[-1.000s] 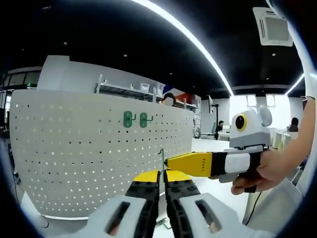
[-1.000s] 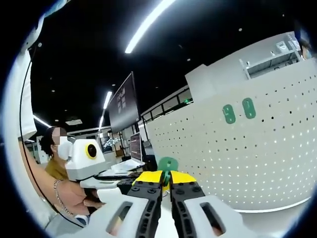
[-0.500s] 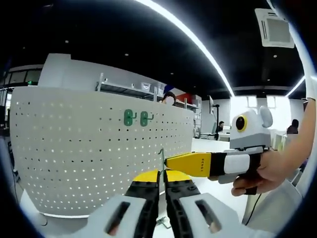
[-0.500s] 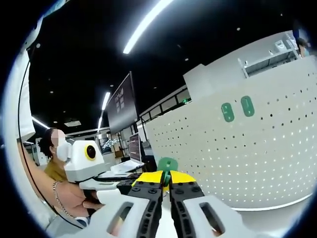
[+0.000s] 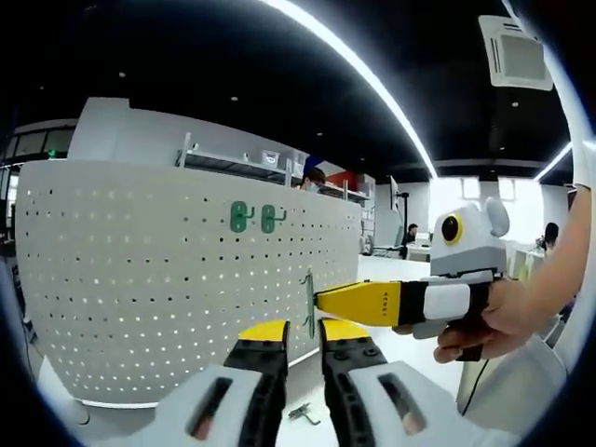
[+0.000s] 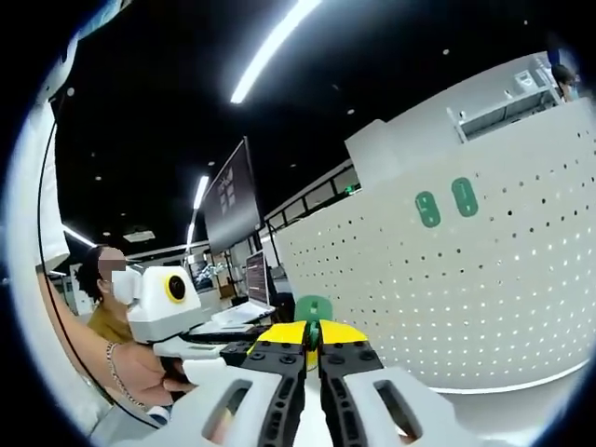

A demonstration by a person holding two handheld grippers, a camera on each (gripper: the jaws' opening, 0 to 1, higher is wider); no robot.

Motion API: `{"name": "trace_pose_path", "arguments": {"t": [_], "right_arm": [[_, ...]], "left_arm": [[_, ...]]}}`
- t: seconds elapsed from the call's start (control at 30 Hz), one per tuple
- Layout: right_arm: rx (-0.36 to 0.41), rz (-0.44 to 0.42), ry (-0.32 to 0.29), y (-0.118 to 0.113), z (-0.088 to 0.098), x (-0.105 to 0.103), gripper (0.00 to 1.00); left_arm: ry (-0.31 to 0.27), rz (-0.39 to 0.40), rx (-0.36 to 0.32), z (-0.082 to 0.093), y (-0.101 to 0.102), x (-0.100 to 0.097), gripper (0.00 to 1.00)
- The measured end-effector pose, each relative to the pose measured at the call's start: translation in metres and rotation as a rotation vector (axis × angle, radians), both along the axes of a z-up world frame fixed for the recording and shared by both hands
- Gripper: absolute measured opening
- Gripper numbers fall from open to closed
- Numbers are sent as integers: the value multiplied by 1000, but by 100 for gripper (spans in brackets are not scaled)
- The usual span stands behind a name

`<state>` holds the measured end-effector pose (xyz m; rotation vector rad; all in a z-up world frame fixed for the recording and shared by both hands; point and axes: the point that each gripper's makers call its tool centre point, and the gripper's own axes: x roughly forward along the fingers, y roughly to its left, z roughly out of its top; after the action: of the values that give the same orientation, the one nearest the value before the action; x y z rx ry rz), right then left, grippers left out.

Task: Insert the hook assembly into the mounting plate slot until the hook locks in place.

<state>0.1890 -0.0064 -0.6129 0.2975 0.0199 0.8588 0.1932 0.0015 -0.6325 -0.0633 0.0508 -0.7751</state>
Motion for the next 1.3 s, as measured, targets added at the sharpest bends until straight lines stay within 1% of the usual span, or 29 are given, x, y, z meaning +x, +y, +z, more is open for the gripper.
{"name": "trace_pose_path", "arguments": {"t": [0.07,0.13,0.23,0.33,0.43,0.5,0.7,0.77,0.8,0.87,0.9,0.93,1.0,1.07,1.13,1.2,1.3], "right_arm": [[2,0,4,-1,0,0,0],[5,-3,7,-1,-1,1,0],[7,-1,9,-2,-1,0,0],[10,0,10,-2,-1,0,0],[8,-3,13,-3,-1,0,0],[7,-2,16,-3,-2,0,0],[4,-4,15,-2,-1,0,0],[-12,-8,1,-1,0,-1,0],[-45,-20,-19,-2,0,-1,0],[-175,-91,-95,-10,0,3,0],[-283,-144,-163,-16,-1,5,0],[-319,-152,-183,-16,-1,5,0],[-307,-147,-174,-14,-1,2,0],[-289,-150,-156,-16,-2,4,0],[-287,-152,-153,-17,-3,5,0],[-277,-154,-144,-18,-3,5,0],[-251,-176,-133,-24,0,10,0]], "left_arm": [[4,3,6,-2,1,1,31],[4,-2,25,-5,0,1,38],[10,0,44,-9,-1,2,52],[34,2,39,-13,-2,3,63],[33,6,57,-17,-2,4,73],[36,7,62,-19,-2,4,77],[44,10,69,-21,0,4,79],[47,10,64,-21,1,4,79],[48,11,67,-22,1,4,79],[53,10,68,-23,1,3,78],[53,9,66,-22,1,3,78],[54,10,66,-23,2,3,78],[57,11,65,-24,2,3,78],[57,14,70,-25,3,3,77],[64,11,63,-26,2,3,77],[56,10,71,-25,1,2,77],[60,7,73,-26,1,2,77]]}}
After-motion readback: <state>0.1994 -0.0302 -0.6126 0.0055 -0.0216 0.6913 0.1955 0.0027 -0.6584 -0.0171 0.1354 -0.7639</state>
